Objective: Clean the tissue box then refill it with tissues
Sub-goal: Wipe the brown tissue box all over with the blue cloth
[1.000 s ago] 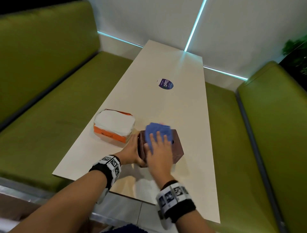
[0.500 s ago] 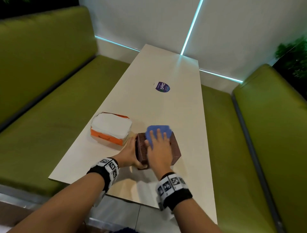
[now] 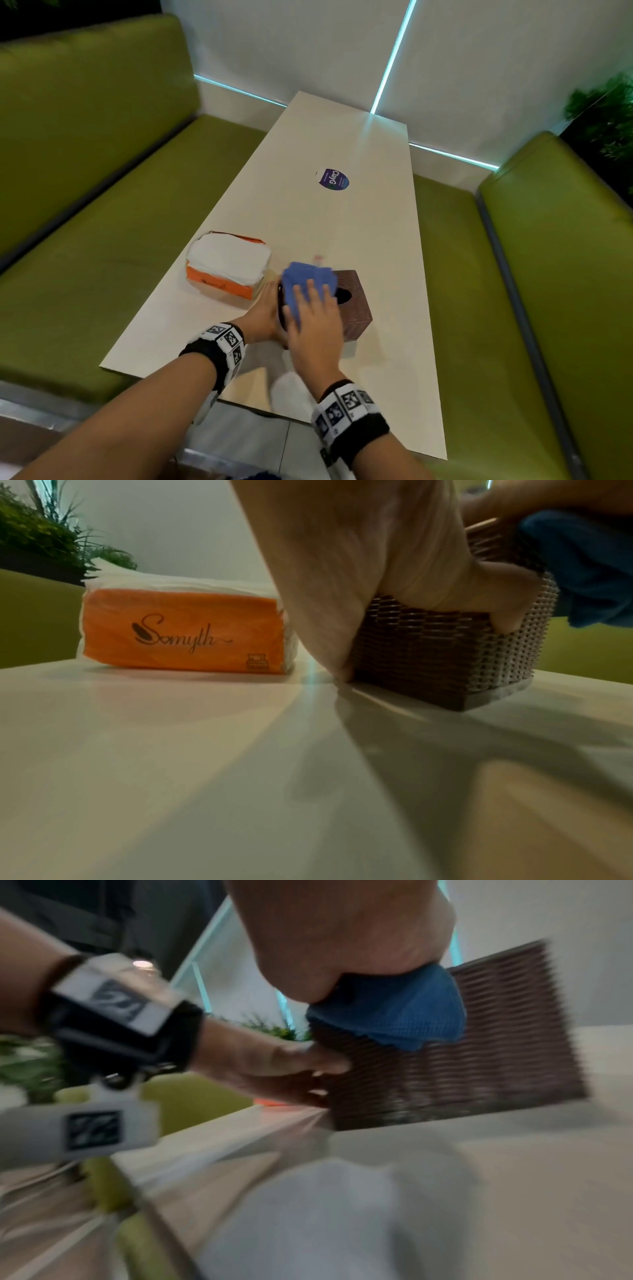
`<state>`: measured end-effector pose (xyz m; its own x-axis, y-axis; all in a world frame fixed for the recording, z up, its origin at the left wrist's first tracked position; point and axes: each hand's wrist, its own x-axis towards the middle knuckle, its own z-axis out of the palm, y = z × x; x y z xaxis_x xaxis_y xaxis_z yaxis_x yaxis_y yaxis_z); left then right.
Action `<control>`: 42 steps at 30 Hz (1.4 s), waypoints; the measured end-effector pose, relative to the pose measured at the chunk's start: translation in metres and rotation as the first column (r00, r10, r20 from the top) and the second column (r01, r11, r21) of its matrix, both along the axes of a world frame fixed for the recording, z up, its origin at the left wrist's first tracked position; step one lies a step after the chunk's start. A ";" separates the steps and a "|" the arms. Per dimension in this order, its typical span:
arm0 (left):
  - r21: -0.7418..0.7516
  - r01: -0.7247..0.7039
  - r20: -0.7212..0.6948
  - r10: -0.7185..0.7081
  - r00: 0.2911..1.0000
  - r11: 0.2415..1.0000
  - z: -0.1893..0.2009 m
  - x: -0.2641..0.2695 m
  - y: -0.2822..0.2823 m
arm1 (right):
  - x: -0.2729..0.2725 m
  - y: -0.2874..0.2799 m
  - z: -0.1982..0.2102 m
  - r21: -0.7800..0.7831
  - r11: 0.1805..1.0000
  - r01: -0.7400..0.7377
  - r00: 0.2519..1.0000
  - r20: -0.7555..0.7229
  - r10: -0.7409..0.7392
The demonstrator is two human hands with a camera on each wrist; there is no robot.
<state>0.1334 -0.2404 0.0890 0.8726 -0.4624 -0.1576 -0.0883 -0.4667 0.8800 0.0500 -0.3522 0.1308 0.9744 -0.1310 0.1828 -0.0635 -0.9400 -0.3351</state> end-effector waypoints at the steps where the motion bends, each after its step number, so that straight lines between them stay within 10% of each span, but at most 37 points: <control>1: 0.046 0.048 0.054 -0.051 0.997 0.998 0.005 -0.003 0.000 | 0.004 0.008 0.001 0.011 0.997 -0.079 0.997 -0.013 0.079; 5: 0.032 0.072 0.047 -0.073 0.996 0.997 0.009 -0.006 0.004 | 0.030 -0.012 0.015 -0.030 0.992 -0.123 0.986 -0.113 0.119; 13: 0.075 0.043 0.054 -0.048 0.997 0.996 -0.006 -0.002 0.002 | 0.017 -0.062 0.014 0.065 0.953 0.297 0.947 -0.148 -0.285; 20: 0.191 0.220 0.111 -0.244 0.963 0.957 0.021 -0.003 0.000 | 0.005 0.013 0.002 -0.015 0.983 -0.182 0.983 -0.014 0.181; 29: 0.069 0.051 -0.022 -0.050 0.999 0.996 0.005 -0.003 0.002 | 0.008 -0.065 0.024 -0.103 0.976 0.194 0.980 -0.021 -0.197; 31: 0.105 0.022 -0.040 -0.018 0.999 0.994 0.004 -0.004 0.004 | 0.008 -0.033 0.020 -0.158 0.985 0.063 0.991 0.126 -0.044; 36: 0.105 0.068 -0.010 -0.067 0.998 0.992 0.015 -0.007 -0.002 | 0.020 -0.004 0.010 -0.043 0.973 -0.226 0.970 -0.103 0.221; 42: -0.006 0.069 0.018 -0.069 0.997 0.998 0.013 -0.004 0.000 | 0.039 -0.085 0.016 0.110 0.987 0.121 0.987 -0.118 -0.108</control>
